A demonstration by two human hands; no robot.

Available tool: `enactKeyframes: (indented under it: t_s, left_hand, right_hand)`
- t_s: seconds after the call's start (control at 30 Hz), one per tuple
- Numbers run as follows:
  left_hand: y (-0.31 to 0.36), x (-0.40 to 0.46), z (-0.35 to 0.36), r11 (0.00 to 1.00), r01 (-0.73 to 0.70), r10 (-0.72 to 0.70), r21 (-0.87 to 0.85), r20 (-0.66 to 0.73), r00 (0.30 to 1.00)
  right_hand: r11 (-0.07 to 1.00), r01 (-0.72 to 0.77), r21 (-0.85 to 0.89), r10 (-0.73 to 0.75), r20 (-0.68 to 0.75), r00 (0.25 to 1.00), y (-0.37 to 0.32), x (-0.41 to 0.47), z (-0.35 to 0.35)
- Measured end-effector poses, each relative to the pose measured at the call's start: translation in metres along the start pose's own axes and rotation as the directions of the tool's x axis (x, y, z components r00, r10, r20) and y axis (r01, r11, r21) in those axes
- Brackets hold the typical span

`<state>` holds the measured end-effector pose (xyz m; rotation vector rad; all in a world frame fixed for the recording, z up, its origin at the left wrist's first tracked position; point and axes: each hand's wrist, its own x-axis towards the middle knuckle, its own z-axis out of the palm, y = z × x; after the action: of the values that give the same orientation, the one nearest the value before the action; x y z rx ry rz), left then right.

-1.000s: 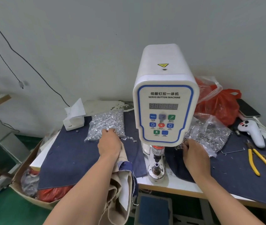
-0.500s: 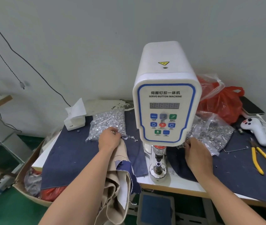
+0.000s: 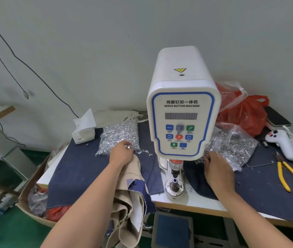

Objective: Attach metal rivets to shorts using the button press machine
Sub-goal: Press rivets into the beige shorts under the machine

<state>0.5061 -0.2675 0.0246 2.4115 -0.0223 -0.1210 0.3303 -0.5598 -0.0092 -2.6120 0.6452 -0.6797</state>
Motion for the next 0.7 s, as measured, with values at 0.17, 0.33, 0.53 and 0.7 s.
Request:
enactKeyframes:
  t_s: [0.17,0.33,0.53,0.7]
  left_hand:
    - [-0.008,-0.001,-0.001,0.991,0.011,-0.016,-0.130,-0.040,0.999]
    - [-0.005,-0.001,-0.003,1.000,-0.018,0.018,0.016,0.023,1.000]
    - [-0.006,-0.003,-0.001,0.998,-0.022,0.021,0.052,0.019,1.000]
    - [-0.008,-0.015,-0.004,0.994,-0.029,0.027,-0.106,-0.023,0.999]
  right_hand:
    - [1.000,0.002,-0.005,-0.002,0.000,1.000,0.000,0.000,0.000]
    - [1.000,-0.005,-0.003,0.005,0.006,1.000,0.000,0.000,0.000]
    - [1.000,-0.022,0.012,0.022,0.008,1.000,-0.002,0.000,-0.001]
    - [0.999,-0.043,0.033,0.043,0.000,0.999,-0.001,0.001,-0.002]
